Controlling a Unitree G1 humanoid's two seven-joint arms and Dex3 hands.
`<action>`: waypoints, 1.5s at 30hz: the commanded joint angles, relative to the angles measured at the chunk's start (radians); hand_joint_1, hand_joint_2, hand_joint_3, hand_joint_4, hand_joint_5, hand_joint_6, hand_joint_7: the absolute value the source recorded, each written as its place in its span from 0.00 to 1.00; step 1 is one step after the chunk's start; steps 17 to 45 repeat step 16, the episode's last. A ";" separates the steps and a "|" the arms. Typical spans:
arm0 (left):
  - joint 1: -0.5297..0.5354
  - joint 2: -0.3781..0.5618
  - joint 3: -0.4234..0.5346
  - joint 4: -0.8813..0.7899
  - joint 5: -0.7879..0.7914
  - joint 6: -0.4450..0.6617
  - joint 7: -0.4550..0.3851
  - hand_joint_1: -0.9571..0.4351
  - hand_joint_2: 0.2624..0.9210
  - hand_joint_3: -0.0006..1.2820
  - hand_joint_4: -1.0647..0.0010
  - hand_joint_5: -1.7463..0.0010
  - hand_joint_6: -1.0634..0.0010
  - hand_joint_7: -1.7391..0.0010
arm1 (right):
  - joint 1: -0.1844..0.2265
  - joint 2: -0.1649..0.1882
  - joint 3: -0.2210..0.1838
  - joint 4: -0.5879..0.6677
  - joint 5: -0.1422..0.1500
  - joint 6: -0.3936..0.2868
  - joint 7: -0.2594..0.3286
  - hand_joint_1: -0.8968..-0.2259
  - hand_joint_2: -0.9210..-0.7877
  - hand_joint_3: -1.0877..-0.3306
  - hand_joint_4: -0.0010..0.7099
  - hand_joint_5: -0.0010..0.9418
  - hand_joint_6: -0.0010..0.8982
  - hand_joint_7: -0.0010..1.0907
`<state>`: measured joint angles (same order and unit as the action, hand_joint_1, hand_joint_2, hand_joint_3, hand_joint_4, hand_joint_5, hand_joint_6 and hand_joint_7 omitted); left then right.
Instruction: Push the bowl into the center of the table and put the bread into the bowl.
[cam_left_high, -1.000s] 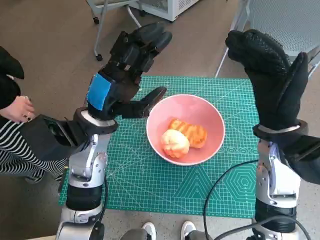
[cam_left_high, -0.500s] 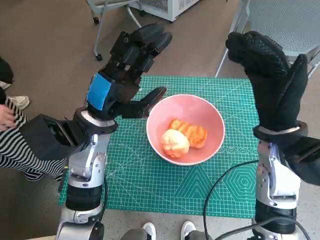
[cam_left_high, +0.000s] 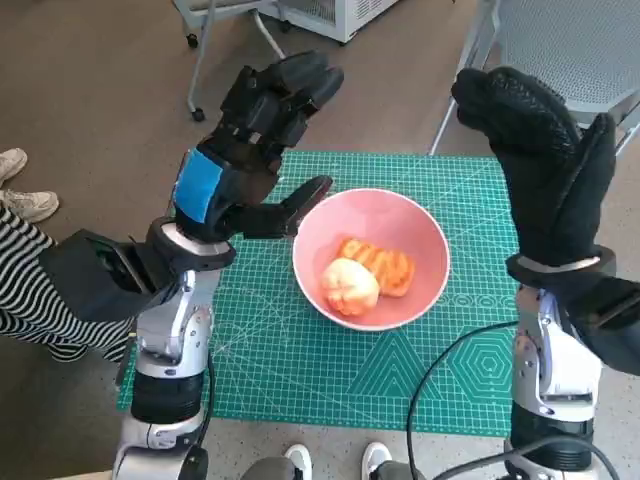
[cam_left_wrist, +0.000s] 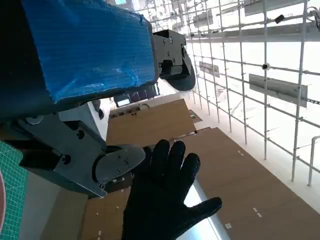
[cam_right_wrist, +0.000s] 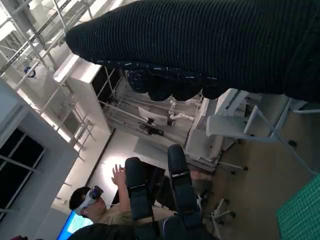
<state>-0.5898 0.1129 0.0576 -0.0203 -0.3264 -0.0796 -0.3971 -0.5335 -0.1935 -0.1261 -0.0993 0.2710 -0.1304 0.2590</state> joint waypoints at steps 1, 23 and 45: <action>0.007 0.002 0.001 -0.023 -0.004 0.006 0.003 0.66 0.64 0.56 1.00 0.73 1.00 0.55 | 0.021 -0.006 -0.004 0.008 -0.003 0.008 0.004 0.33 0.00 0.60 0.29 0.00 0.08 0.52; 0.008 0.005 0.003 -0.026 -0.002 0.007 0.005 0.66 0.63 0.57 1.00 0.72 1.00 0.55 | 0.026 -0.005 -0.002 -0.007 -0.008 0.018 -0.002 0.32 0.00 0.60 0.29 0.00 0.08 0.52; 0.008 0.005 0.003 -0.026 -0.002 0.007 0.005 0.66 0.63 0.57 1.00 0.72 1.00 0.55 | 0.026 -0.005 -0.002 -0.007 -0.008 0.018 -0.002 0.32 0.00 0.60 0.29 0.00 0.08 0.52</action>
